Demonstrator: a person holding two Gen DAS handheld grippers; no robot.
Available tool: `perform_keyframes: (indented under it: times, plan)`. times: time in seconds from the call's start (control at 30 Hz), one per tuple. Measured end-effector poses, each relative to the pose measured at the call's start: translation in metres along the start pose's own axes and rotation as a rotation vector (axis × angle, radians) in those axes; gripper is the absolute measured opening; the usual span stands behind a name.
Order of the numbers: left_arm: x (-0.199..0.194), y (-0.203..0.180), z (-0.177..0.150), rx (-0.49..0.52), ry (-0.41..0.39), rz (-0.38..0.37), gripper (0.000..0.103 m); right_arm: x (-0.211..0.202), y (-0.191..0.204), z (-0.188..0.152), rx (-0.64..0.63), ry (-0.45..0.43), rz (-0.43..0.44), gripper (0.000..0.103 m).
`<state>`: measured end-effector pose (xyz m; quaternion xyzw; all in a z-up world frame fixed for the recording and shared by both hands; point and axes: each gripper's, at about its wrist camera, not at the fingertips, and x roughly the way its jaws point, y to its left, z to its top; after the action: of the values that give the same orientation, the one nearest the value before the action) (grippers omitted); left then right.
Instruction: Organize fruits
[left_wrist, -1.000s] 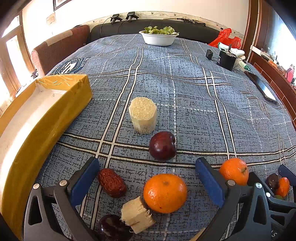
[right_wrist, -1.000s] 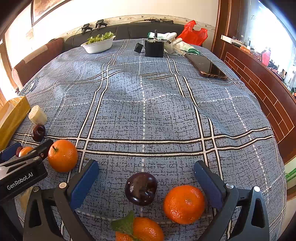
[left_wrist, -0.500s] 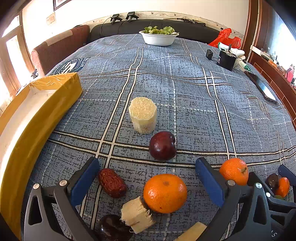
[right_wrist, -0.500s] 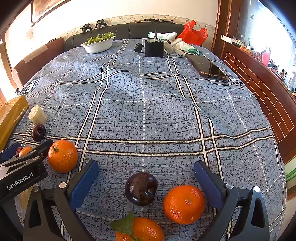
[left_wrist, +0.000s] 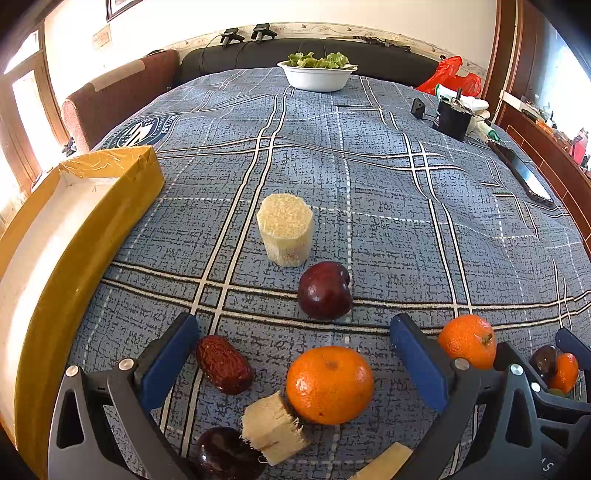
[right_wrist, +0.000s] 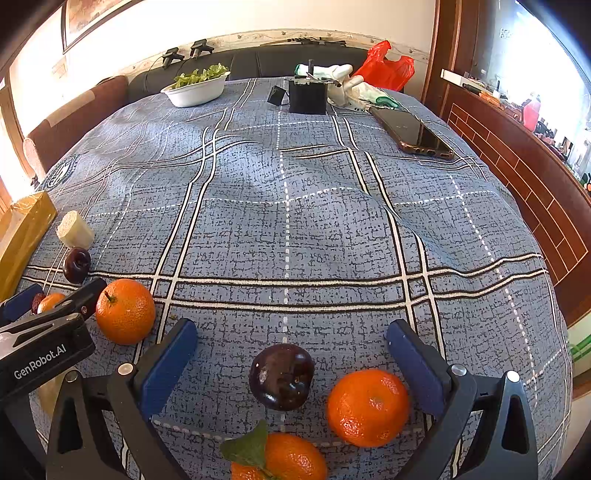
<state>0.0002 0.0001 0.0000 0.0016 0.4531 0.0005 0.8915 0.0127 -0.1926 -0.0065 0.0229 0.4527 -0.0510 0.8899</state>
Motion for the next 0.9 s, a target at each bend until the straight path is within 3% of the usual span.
perform_keyframes:
  times: [0.9]
  plan:
    - [-0.0016,-0.0029,0.0007,0.026,0.009,-0.015,0.103,-0.0004,0.0003,-0.0002,0.0,0.0,0.0,0.103]
